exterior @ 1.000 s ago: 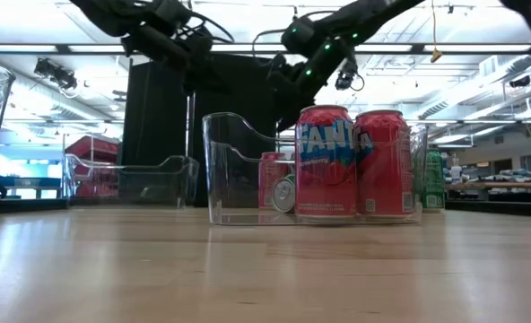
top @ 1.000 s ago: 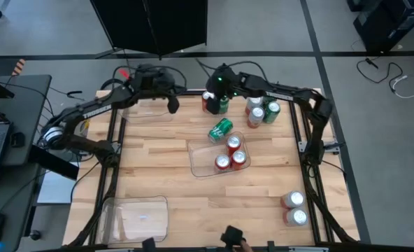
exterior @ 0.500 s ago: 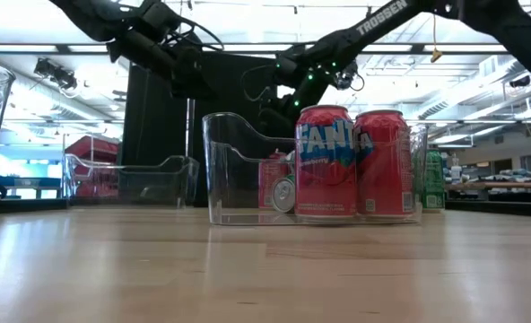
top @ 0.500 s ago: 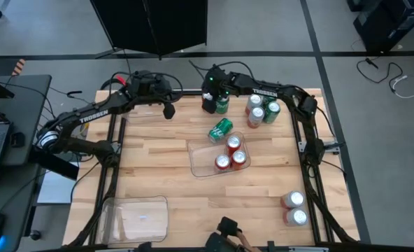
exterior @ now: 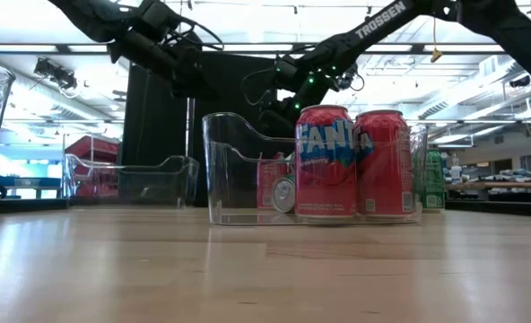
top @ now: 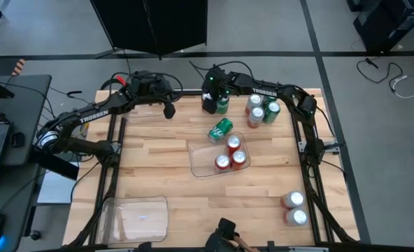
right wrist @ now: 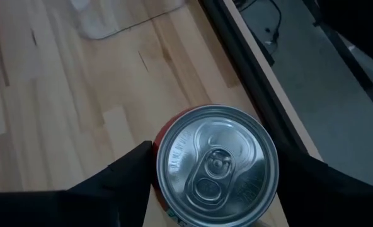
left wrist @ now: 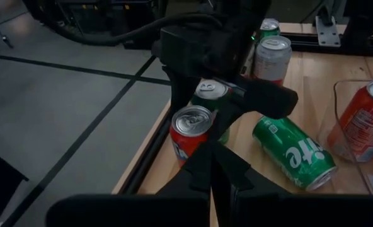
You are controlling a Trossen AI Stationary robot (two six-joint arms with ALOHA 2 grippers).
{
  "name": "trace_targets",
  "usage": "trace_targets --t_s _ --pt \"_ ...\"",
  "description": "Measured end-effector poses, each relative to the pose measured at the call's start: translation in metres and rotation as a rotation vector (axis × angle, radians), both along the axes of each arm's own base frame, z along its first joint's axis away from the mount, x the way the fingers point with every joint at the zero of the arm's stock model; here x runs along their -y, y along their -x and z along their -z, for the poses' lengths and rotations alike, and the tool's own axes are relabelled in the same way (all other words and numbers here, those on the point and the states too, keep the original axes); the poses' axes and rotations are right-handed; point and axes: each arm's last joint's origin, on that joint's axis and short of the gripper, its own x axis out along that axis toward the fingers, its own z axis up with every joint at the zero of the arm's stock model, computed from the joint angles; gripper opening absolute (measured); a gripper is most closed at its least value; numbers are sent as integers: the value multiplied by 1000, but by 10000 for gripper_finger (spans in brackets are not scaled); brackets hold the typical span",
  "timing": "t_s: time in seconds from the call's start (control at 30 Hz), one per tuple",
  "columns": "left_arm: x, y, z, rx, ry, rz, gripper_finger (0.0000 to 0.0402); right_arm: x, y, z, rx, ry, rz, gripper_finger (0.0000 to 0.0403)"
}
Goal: Sort soda cans
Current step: Put the orange soda can into the middle transparent bin
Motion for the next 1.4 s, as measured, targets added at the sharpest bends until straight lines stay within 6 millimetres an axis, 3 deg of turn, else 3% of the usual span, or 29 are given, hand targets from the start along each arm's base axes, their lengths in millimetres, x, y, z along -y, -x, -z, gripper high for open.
trace_targets --t_s 0.13,0.27,0.43,0.63,0.87,1.03,1.17,1.4 --pt "0 0 -1 20 16 -11 3 -10 -2 -12 -46 1 -13 266" --pt "0 -1 -1 26 17 -13 3 -27 -7 -56 -27 27 -42 266" --pt "-1 -1 -3 39 6 -13 3 -68 -8 -105 -33 31 -49 266" --pt "-1 -2 -6 60 -15 -11 3 -127 3 -139 -48 -41 -35 266" --pt "-2 -2 -6 59 -19 -10 3 -187 5 -138 -147 -22 -15 266" --pt "-2 -2 -5 57 -19 -9 3 -213 3 -123 -193 -34 -2 266" --pt "-2 -2 -5 56 -19 -9 3 -224 0 -106 -210 -37 1 266" --pt "-1 -1 -5 48 -13 -9 3 -226 -7 -72 -215 -42 4 266"
